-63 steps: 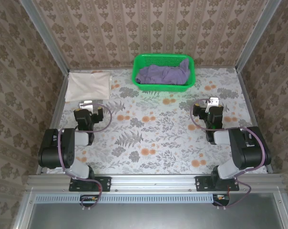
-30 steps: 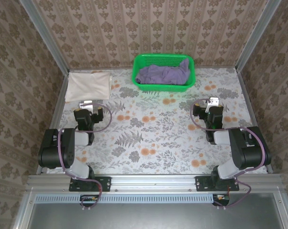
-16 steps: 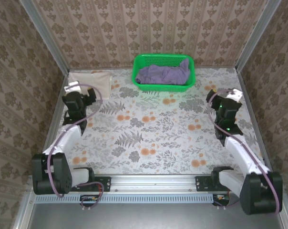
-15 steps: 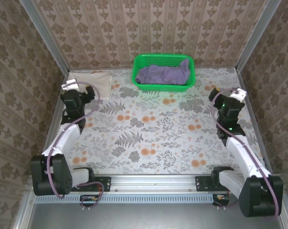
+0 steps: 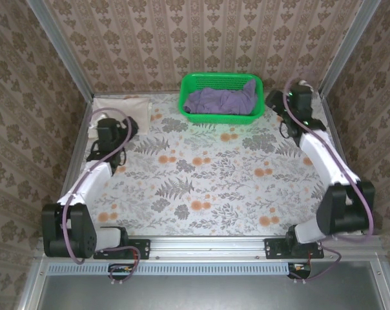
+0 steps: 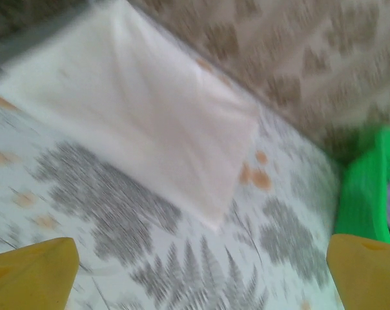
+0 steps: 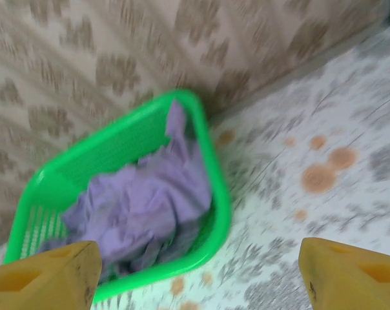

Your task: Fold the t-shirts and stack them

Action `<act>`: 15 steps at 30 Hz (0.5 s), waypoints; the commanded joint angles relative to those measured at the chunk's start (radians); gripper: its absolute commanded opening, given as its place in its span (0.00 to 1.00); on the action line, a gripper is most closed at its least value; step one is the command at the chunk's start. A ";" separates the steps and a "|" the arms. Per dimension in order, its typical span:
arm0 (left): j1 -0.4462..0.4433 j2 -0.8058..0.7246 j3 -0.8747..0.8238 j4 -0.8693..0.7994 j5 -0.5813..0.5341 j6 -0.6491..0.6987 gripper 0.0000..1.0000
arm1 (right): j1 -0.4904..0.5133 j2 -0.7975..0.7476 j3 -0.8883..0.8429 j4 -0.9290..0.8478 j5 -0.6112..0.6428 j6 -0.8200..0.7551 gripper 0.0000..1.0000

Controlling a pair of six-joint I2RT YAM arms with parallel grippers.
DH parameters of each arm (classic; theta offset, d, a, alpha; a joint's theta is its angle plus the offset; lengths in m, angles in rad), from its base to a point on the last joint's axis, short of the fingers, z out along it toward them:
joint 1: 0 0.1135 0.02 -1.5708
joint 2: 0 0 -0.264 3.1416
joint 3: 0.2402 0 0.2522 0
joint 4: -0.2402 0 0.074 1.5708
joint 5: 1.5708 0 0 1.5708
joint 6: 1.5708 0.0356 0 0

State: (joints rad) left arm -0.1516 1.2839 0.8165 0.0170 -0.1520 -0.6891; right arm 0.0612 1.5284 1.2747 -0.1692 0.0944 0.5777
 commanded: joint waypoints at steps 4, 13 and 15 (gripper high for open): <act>-0.234 0.046 0.090 -0.238 -0.022 0.039 1.00 | 0.113 0.366 0.374 -0.334 -0.039 -0.024 0.81; -0.408 -0.010 0.131 -0.473 0.022 0.193 1.00 | 0.140 0.899 1.045 -0.628 -0.018 -0.052 0.88; -0.420 -0.035 0.123 -0.493 0.023 0.200 1.00 | 0.142 1.008 1.203 -0.680 -0.018 -0.062 0.93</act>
State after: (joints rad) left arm -0.5575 1.3003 0.9131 -0.3748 -0.1360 -0.5488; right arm 0.2062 2.4470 2.3249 -0.7025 0.0669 0.5457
